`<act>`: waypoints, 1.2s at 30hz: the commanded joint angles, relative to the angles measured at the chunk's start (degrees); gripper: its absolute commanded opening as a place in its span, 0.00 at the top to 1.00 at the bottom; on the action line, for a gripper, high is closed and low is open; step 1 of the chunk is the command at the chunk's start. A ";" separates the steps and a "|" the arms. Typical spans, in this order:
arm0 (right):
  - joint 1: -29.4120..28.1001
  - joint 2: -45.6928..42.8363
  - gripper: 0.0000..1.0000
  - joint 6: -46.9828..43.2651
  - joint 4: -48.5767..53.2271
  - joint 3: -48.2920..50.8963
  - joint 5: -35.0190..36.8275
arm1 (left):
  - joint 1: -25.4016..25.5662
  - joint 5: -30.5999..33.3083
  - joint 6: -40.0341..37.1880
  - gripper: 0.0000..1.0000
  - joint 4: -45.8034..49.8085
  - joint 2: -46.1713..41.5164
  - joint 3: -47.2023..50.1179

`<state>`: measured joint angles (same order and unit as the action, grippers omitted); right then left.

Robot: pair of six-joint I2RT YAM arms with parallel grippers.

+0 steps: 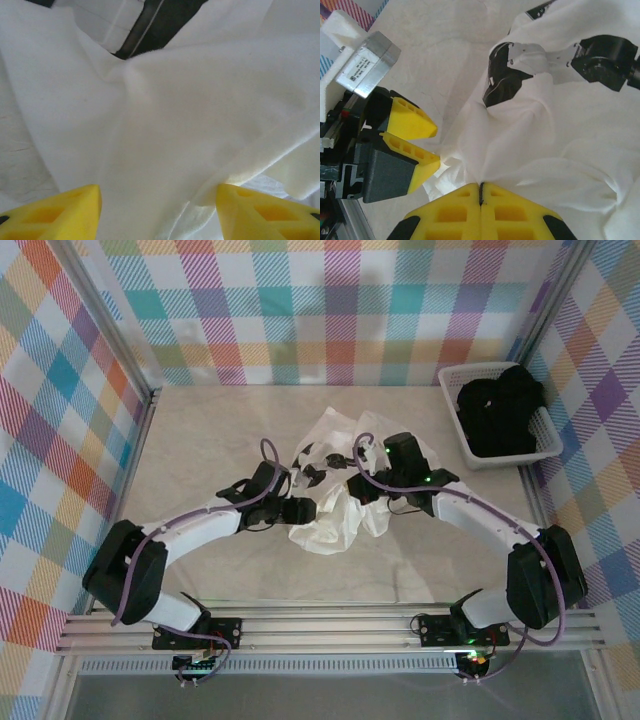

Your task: Fold the inside-out t-shirt

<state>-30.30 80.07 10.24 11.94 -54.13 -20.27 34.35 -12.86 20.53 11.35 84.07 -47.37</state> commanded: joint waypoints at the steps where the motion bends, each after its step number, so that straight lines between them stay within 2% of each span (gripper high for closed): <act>1: 0.73 -0.51 1.00 1.54 2.26 -1.53 -1.80 | -0.26 -6.31 -0.20 0.39 -2.63 1.24 -1.85; 4: 0.95 0.98 1.00 2.45 2.67 -2.76 -1.94 | 0.39 -7.12 -2.02 0.35 -3.00 1.35 -1.41; 6: 1.04 1.93 1.00 2.83 2.35 -3.29 -2.69 | 0.87 -4.63 -3.50 0.34 -2.56 2.46 -1.87; 9: 1.19 3.36 1.00 3.29 1.93 -4.26 -3.28 | 0.98 -1.40 -4.86 0.38 -1.60 6.02 -3.97; 11: 1.54 4.15 1.00 3.38 2.56 -4.98 -2.67 | 0.91 -1.02 -5.12 0.53 -2.57 7.44 -4.89; 13: 2.54 6.07 1.00 3.85 6.12 -7.25 1.39 | 0.81 -2.33 -5.74 0.75 -3.69 6.73 -5.19; 15: 3.19 8.93 0.98 4.87 12.02 -11.13 10.31 | 0.43 -6.80 -6.30 0.92 -5.47 4.72 -4.52; 17: 3.23 11.03 0.94 4.30 15.97 -14.16 18.53 | -0.27 -13.28 -5.35 1.00 -8.70 2.24 -2.64; 20: 2.80 9.54 0.80 2.86 16.21 -13.55 21.02 | -1.28 -20.26 -1.64 1.00 -13.78 -0.22 0.26; 25: -1.89 -2.90 0.61 0.81 7.51 -1.25 10.22 | -1.82 -22.21 0.73 1.00 -15.24 -1.49 1.58; 29: -4.13 -4.68 0.59 5.30 4.25 2.93 2.62 | -1.83 -22.07 0.52 1.00 -14.42 -1.76 1.59; 36: -5.20 2.66 0.61 7.39 3.13 1.73 9.52 | -1.83 -21.08 -0.32 1.00 -12.53 -2.68 1.38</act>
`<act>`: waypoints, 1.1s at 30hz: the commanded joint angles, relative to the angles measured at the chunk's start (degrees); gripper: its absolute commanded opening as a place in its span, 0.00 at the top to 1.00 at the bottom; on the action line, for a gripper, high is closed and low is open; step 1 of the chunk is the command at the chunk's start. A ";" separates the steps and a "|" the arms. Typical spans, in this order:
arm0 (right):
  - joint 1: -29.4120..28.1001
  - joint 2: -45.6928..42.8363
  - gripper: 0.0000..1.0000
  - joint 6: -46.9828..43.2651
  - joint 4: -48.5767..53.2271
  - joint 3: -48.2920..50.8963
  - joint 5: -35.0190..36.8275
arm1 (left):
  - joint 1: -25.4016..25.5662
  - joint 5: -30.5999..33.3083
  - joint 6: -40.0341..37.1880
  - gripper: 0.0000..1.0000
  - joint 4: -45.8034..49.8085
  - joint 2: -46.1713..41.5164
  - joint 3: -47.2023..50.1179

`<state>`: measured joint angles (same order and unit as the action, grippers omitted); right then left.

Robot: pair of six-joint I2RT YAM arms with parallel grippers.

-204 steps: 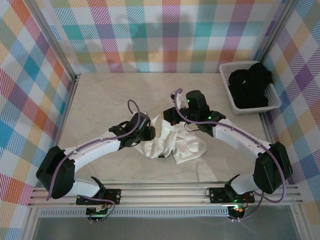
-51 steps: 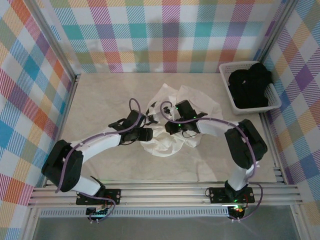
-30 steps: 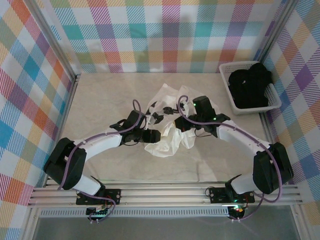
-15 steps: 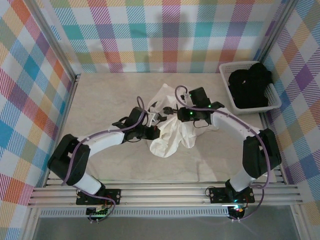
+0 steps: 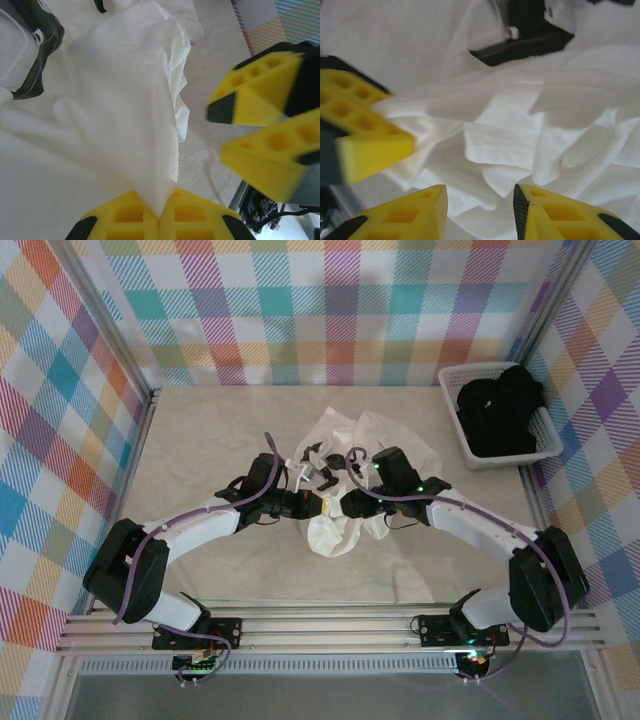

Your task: Fold the inside-out t-shirt

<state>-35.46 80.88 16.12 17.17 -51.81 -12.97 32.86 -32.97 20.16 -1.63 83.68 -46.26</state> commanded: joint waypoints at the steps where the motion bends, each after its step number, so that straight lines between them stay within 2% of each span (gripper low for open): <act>1: -0.03 2.61 0.60 1.26 -2.17 -1.08 3.20 | -0.34 -0.78 -0.19 1.00 0.91 -2.50 0.16; 7: 0.04 8.08 0.60 -1.52 0.37 -4.62 7.16 | -0.33 0.28 -1.77 1.00 2.42 -2.48 -0.31; 12: 0.04 11.24 0.62 -1.59 -0.54 -5.12 4.99 | -0.35 0.86 -1.94 1.00 2.73 -3.01 0.00; 14: 0.04 12.33 0.69 -1.67 -0.01 -5.58 4.80 | -0.34 1.28 -1.93 1.00 2.83 -3.16 -0.04; 18: 0.29 10.52 0.93 -2.88 1.76 -6.09 3.70 | -0.45 3.80 -1.41 1.00 3.55 -4.20 -0.13; 19: 0.62 8.78 0.98 -3.71 2.36 -6.28 1.84 | -0.50 4.66 -1.25 1.00 3.61 -4.77 0.02; 21: 2.05 4.52 1.00 -4.43 2.78 -6.26 -3.99 | -0.77 6.49 -0.77 1.00 3.88 -5.76 0.16; 26: 10.04 -5.83 1.00 0.35 1.82 -7.04 -31.43 | -2.29 15.61 0.49 1.00 4.98 -8.13 0.65; 28: 11.19 -7.43 1.00 2.99 0.69 -7.81 -36.63 | -2.77 17.51 0.15 1.00 4.72 -8.71 0.67; 33: 12.18 -7.40 1.00 10.38 -6.10 -8.70 -44.17 | -3.02 21.33 -1.59 0.98 5.05 -8.26 -1.05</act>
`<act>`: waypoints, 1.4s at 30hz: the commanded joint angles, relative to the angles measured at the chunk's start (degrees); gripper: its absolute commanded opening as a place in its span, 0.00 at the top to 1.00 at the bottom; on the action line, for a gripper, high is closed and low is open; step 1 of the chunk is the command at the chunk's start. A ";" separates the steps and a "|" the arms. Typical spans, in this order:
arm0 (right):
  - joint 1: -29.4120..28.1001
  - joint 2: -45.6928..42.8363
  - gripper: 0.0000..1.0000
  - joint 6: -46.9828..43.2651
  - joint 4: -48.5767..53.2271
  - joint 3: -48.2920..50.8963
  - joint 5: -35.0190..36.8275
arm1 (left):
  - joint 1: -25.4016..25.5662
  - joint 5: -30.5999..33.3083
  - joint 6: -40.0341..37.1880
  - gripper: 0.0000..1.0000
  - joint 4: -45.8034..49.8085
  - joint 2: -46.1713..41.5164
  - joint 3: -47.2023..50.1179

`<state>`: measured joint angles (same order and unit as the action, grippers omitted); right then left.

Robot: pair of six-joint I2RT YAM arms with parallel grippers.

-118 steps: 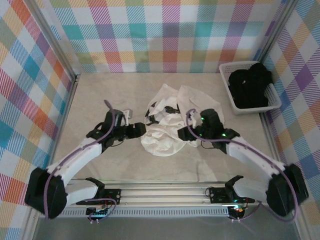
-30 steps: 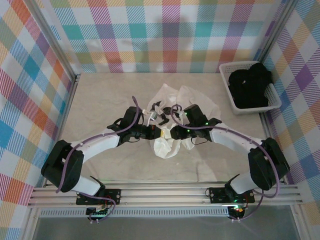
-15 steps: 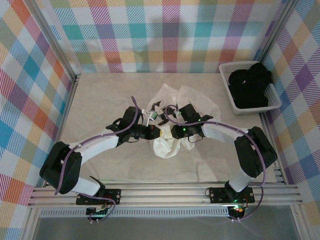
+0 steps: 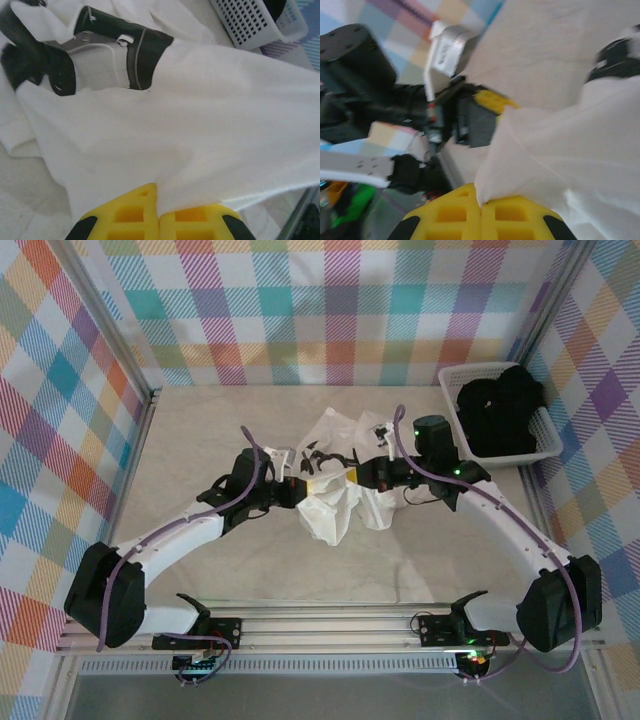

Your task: Fold the inside-out t-shirt

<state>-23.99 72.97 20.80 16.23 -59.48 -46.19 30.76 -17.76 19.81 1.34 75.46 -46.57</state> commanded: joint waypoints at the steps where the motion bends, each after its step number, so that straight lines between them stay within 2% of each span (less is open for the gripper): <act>1: 0.78 0.97 1.00 7.32 -7.22 -1.07 -12.00 | -0.88 7.29 -1.50 0.95 2.53 0.85 -1.38; 7: 0.78 3.87 1.00 10.69 -10.10 -0.86 -10.79 | 0.22 19.86 -0.87 0.71 12.84 6.67 -7.82; 10: 0.96 4.95 1.00 12.41 -11.90 0.04 -9.88 | 2.10 25.71 -2.00 0.59 16.40 4.25 -7.03; 13: 0.97 5.85 1.00 13.02 -12.27 0.29 -9.10 | 4.62 24.96 -3.68 0.51 13.06 -2.81 -2.52; 15: 0.96 6.26 1.00 13.21 -12.48 0.42 -8.73 | 6.31 21.60 -4.83 0.48 10.28 -7.26 0.25; 19: 1.05 6.88 1.00 13.66 -12.64 0.29 -7.95 | 9.20 9.96 -5.82 0.51 3.36 -11.15 3.28; 23: 1.05 7.01 1.00 13.96 -12.65 0.25 -7.60 | 10.63 2.70 -5.12 0.59 0.45 -6.85 0.48; 25: 1.05 6.84 1.00 14.00 -12.63 0.38 -7.48 | 10.65 2.52 -4.17 0.60 -0.66 -4.82 -0.94; 30: 1.05 6.32 1.00 14.02 -12.89 0.90 -7.31 | 10.64 6.86 -3.40 0.55 -2.08 -0.35 -3.72; 38: 1.03 6.13 1.00 13.74 -12.65 1.30 -7.40 | 10.45 9.67 -4.04 0.55 -2.64 5.95 -7.72; 40: 1.13 6.05 1.00 13.65 -12.55 1.30 -7.32 | 10.30 9.66 -4.22 0.57 -2.83 7.18 -8.36; 42: 1.31 5.96 1.00 13.51 -12.40 1.21 -7.29 | 10.25 9.19 -4.58 0.66 -2.72 7.86 -8.79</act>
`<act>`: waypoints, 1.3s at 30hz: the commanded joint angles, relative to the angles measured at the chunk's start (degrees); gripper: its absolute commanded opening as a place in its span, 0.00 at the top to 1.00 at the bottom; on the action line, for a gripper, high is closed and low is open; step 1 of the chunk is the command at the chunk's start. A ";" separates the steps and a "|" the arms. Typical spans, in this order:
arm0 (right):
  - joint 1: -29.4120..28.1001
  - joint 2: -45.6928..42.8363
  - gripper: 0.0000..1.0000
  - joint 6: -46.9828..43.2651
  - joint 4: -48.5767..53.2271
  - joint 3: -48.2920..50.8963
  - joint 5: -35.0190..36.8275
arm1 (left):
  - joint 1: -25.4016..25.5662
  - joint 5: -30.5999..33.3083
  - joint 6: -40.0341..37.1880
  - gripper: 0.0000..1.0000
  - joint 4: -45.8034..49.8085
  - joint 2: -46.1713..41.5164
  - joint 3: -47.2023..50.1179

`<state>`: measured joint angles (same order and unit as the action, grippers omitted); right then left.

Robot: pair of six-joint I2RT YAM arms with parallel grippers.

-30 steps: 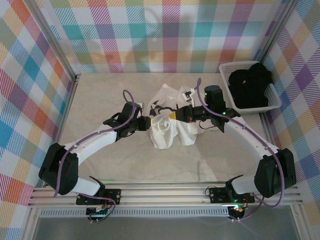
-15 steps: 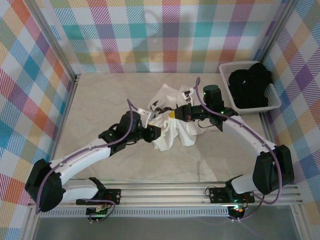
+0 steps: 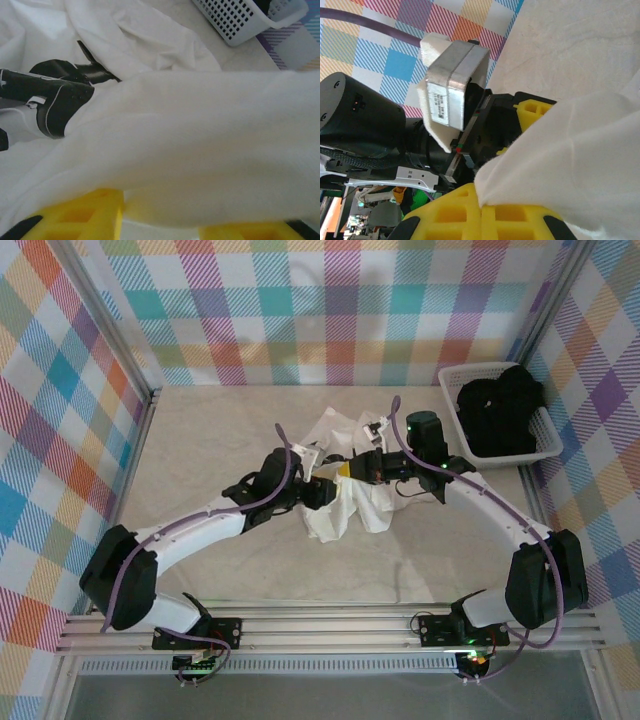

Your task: Fold the inside-out t-shirt

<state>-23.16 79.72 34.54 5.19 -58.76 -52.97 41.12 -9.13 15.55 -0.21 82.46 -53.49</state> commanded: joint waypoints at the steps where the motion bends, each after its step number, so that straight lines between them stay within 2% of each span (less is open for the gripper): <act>1: 0.63 -0.97 1.00 -0.60 -0.74 0.33 -0.22 | -0.31 -0.28 -0.51 0.73 -1.11 0.86 -1.88; 4: 1.10 -1.82 1.00 -4.53 5.78 -1.59 4.47 | -1.08 -6.61 -1.48 0.93 -1.06 -1.97 -1.11; 6: 1.14 -2.61 1.00 -8.17 10.41 -3.29 9.56 | -1.93 -13.64 -1.50 1.00 -2.49 -6.11 0.51; 8: 1.10 -3.38 1.00 -9.68 11.23 -3.79 11.87 | -2.91 -23.64 -0.69 1.00 -4.43 -9.99 2.15; 11: 1.10 -3.20 1.00 -11.15 11.50 -4.66 10.50 | -3.46 -34.82 0.83 1.00 -7.67 -14.90 4.68; 14: 1.10 -2.57 1.00 -13.59 12.86 -5.59 7.10 | -3.51 -41.42 2.00 1.00 -9.99 -17.66 6.35; 16: 1.09 -2.39 1.00 -16.25 16.35 -6.64 7.30 | -3.51 -43.36 2.21 1.00 -11.24 -18.76 7.23; 23: 1.10 -3.20 1.00 -19.71 24.87 -7.49 18.42 | -3.50 -41.16 -2.07 1.00 -5.63 -18.48 6.87; 27: 1.12 -3.78 1.00 -19.35 22.44 -5.76 15.29 | -3.52 -36.42 -2.15 1.00 -4.61 -16.85 6.99; 31: 1.01 -4.90 0.75 -21.40 26.82 -5.70 21.53 | -3.68 -29.57 2.58 1.00 -7.55 -16.06 8.01; 34: 1.01 -9.65 0.66 -22.41 24.73 -1.55 23.97 | -3.75 -28.26 4.26 1.00 -8.58 -15.73 8.30; 36: 0.88 -12.86 0.63 -23.03 20.98 2.36 20.90 | -3.77 -27.64 4.36 1.00 -8.47 -15.66 8.32; 39: 0.00 -14.05 0.61 -20.63 12.96 7.50 12.50 | -3.86 -27.39 4.36 1.00 -7.89 -15.96 8.21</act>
<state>-22.48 66.26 14.06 25.45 -54.15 -34.33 37.69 -37.71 18.87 -6.31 66.70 -45.56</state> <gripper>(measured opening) 0.392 0.049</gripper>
